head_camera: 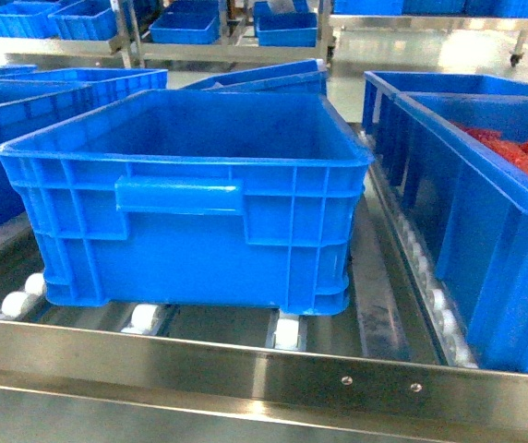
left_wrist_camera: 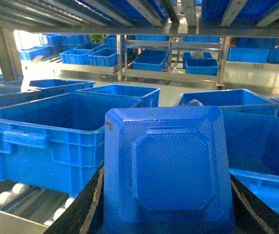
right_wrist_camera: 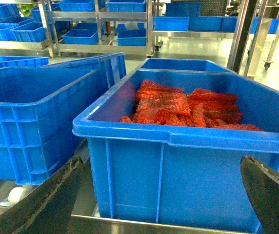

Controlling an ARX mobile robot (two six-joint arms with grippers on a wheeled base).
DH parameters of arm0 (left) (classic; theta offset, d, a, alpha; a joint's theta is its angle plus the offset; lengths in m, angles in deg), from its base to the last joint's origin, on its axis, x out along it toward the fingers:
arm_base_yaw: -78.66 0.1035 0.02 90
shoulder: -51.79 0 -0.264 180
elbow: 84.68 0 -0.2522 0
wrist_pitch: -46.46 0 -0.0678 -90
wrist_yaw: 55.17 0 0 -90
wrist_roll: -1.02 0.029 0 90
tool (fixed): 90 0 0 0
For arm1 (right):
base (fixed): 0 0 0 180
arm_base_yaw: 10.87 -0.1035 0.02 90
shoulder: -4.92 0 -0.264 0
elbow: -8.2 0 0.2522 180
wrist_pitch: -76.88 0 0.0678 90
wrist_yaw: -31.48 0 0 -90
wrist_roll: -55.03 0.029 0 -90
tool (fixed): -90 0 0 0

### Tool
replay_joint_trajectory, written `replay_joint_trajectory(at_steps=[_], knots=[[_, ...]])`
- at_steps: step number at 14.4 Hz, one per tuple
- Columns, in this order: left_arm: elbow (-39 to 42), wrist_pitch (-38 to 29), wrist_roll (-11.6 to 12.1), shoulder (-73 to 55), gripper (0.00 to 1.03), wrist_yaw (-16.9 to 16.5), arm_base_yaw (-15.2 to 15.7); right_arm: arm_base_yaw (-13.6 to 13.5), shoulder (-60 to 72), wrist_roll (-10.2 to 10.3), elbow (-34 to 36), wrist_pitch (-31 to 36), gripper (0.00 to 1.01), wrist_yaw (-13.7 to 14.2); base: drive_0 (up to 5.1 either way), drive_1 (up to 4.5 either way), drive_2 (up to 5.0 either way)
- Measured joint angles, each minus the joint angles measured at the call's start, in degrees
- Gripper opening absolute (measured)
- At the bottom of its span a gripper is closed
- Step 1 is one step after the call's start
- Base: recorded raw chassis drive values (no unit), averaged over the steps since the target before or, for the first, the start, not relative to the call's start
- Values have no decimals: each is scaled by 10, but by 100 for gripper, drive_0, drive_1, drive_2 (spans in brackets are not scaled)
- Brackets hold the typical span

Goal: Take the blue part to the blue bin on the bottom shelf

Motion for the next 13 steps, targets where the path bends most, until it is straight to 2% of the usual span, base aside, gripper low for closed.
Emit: replay_joint_trajectory(at_steps=[13], knots=[[0,0,0,0,44,0,0,0,0,0,0,0,98,0,16,210,-179]])
